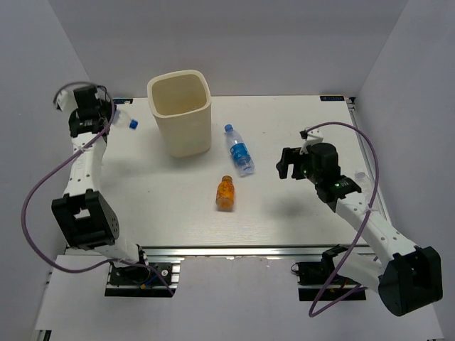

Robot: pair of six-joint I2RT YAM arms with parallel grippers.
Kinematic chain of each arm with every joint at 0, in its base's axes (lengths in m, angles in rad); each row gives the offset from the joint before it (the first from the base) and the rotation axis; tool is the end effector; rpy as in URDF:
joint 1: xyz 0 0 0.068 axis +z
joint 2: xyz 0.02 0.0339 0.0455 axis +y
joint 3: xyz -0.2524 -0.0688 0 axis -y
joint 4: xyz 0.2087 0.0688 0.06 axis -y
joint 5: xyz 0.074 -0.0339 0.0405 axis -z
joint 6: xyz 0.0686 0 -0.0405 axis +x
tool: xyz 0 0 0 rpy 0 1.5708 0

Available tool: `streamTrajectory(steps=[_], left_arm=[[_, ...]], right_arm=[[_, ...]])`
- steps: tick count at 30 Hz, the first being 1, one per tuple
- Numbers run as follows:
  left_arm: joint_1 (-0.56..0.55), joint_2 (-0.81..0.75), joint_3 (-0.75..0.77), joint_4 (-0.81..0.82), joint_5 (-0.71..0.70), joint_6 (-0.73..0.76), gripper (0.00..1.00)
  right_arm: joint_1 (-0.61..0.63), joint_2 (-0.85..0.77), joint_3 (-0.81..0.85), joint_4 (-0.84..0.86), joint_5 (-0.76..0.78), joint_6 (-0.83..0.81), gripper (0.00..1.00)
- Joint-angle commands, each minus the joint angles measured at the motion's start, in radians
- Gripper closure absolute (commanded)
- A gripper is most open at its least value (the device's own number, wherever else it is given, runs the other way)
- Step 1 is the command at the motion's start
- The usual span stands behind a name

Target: Put the plastic bottles in the bin

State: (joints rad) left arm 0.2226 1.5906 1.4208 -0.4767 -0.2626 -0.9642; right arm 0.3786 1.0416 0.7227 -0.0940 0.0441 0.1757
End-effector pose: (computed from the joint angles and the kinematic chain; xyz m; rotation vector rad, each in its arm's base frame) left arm 0.3401 0.0953 0.3052 -1.3439 1.7348 -0.1257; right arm 0.2242 0.0859 0.2657 -0.1736 1.9894 0.3148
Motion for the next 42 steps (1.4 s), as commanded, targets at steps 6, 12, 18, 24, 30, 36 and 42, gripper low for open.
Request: streamTrajectory(steps=[6,12,18,24,30,36,42], left_arm=[[-0.289,-0.098,0.26,0.279,0.11,0.349,0.65],[-0.367,0.049,0.378,0.32,0.094,0.413,0.57],[-0.407,0.186,0.535,0.208,0.083,0.456,0.44],[-0.437,0.175,0.576,0.158,0.062,0.493,0.02],[-0.525,0.066,0.447,0.125,0.08,0.564,0.02],[-0.612,-0.063,0.224,0.113,0.278,0.602,0.02],[-0.73,-0.147,-0.12,0.132,0.373,0.532,0.02]], right_arm=[[-0.006,0.074,0.052,0.057,-0.107,-0.007,0.11],[-0.006,0.046,0.032,0.053,-0.102,0.001,0.11],[-0.006,-0.002,0.027,0.004,-0.05,0.007,0.11],[-0.006,-0.08,-0.002,0.008,0.002,0.025,0.11],[-0.006,-0.098,0.001,-0.018,0.069,0.041,0.11],[-0.009,-0.126,0.003,-0.053,0.2,0.091,0.11],[-0.017,-0.173,0.018,-0.11,0.348,0.094,0.11]])
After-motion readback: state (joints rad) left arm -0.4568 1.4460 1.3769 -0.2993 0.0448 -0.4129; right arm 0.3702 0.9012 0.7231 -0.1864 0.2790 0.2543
